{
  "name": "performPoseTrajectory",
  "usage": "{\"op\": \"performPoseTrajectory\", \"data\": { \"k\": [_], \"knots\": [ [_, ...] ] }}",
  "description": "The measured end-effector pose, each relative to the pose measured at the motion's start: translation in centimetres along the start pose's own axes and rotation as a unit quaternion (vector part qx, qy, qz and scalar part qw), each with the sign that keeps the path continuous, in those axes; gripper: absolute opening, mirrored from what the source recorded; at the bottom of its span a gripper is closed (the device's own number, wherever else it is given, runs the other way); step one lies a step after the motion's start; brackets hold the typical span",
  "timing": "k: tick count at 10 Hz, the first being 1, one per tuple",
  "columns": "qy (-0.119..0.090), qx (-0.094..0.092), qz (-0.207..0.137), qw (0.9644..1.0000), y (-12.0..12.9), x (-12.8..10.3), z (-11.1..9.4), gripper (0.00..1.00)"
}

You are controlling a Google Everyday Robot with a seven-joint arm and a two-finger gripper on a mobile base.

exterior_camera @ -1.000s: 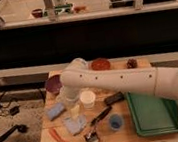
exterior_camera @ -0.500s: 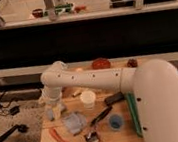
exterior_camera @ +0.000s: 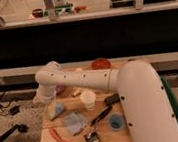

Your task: Wipe tray with sponge

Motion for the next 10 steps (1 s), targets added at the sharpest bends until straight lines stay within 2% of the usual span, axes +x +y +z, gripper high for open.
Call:
{"op": "performPoseTrajectory", "data": {
  "k": [3, 10],
  "knots": [
    [0.003, -0.011, 0.002, 0.9999, 0.2, 0.8, 1.7, 0.8],
    [0.032, -0.024, 0.051, 0.9979, 1.6, 3.4, 3.1, 0.8]
  ]
}}
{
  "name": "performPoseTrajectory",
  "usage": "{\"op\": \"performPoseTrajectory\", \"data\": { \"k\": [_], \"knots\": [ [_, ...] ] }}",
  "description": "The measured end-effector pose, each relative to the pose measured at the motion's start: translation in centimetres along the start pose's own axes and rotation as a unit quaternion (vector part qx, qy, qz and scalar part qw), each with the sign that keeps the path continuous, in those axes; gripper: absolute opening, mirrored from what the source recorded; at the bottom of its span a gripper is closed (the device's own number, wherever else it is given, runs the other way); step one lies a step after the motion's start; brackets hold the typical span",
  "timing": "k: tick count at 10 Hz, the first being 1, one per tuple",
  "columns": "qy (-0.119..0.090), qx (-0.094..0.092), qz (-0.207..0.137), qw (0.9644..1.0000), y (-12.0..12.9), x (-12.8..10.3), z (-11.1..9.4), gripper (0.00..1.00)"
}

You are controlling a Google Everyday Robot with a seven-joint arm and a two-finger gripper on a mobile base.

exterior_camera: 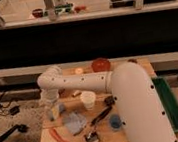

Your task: Wipe tray with sponge

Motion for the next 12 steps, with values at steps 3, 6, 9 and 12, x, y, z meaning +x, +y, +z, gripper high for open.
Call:
{"op": "performPoseTrajectory", "data": {
  "k": [3, 6, 9, 12],
  "knots": [
    [0.004, -0.002, 0.009, 1.0, -0.1, 0.9, 0.6, 0.8],
    [0.008, -0.002, 0.011, 0.9999, -0.6, 1.9, 1.1, 0.8],
    [0.007, -0.002, 0.019, 0.9998, -0.2, 3.1, 1.4, 0.8],
    [0.001, 0.001, 0.031, 0.9995, 1.1, 4.6, 1.3, 0.65]
  ]
}}
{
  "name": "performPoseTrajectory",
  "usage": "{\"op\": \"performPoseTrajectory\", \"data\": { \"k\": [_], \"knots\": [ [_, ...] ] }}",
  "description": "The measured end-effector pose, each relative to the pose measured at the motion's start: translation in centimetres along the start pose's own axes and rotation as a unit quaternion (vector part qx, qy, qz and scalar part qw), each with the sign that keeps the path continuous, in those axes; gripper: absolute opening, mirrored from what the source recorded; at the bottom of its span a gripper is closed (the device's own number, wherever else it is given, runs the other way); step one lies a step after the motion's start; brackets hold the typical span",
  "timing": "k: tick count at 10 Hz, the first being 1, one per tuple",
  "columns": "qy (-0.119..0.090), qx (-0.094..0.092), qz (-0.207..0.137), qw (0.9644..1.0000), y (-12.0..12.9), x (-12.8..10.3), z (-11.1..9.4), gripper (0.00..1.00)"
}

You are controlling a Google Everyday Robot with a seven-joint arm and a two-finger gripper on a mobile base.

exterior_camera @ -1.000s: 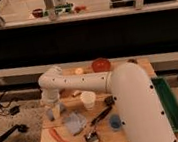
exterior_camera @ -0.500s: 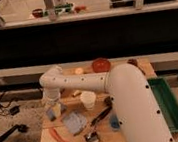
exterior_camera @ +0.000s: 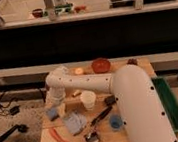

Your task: Wipe tray with sponge

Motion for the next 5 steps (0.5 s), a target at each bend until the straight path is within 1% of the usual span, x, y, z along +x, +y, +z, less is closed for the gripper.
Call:
{"op": "performPoseTrajectory", "data": {
  "k": [2, 4, 5],
  "knots": [
    [-0.004, -0.001, -0.002, 1.0, 0.26, -0.12, 0.19, 0.47],
    [-0.008, -0.002, -0.004, 1.0, 0.48, -0.29, 0.4, 0.24],
    [-0.008, -0.002, -0.006, 0.9999, 0.5, -0.34, 0.3, 0.16]
  ]
}}
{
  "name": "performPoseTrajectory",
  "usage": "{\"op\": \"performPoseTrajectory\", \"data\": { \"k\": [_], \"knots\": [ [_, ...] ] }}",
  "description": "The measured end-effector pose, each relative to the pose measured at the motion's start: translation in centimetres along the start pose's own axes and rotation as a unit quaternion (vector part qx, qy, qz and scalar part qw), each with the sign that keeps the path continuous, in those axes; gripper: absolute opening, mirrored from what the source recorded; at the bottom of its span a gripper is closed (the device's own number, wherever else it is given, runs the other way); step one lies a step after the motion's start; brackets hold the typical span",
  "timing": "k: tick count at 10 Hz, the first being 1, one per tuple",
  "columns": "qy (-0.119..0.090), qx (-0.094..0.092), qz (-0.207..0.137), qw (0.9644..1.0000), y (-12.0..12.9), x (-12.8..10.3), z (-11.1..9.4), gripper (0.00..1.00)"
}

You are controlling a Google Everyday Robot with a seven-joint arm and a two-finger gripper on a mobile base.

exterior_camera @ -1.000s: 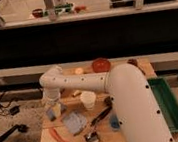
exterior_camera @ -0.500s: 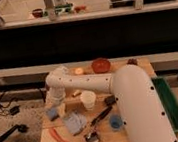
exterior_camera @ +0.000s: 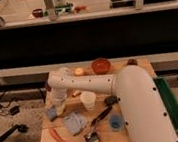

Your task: Wipe tray with sponge

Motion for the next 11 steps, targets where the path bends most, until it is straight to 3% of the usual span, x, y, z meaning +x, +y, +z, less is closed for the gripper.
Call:
{"op": "performPoseTrajectory", "data": {
  "k": [2, 4, 6, 9, 11],
  "knots": [
    [-0.003, 0.015, -0.002, 0.9999, -0.1, -0.4, -1.7, 0.0],
    [-0.007, 0.038, 0.001, 0.9992, -0.1, -1.0, -4.9, 0.0],
    [-0.005, 0.072, 0.012, 0.9974, 0.9, -1.2, -10.2, 0.0],
    [0.011, 0.116, 0.055, 0.9917, 5.6, 1.6, -17.2, 0.0],
    [0.021, 0.132, 0.09, 0.987, 8.7, 4.1, -19.3, 0.0]
  ]
}}
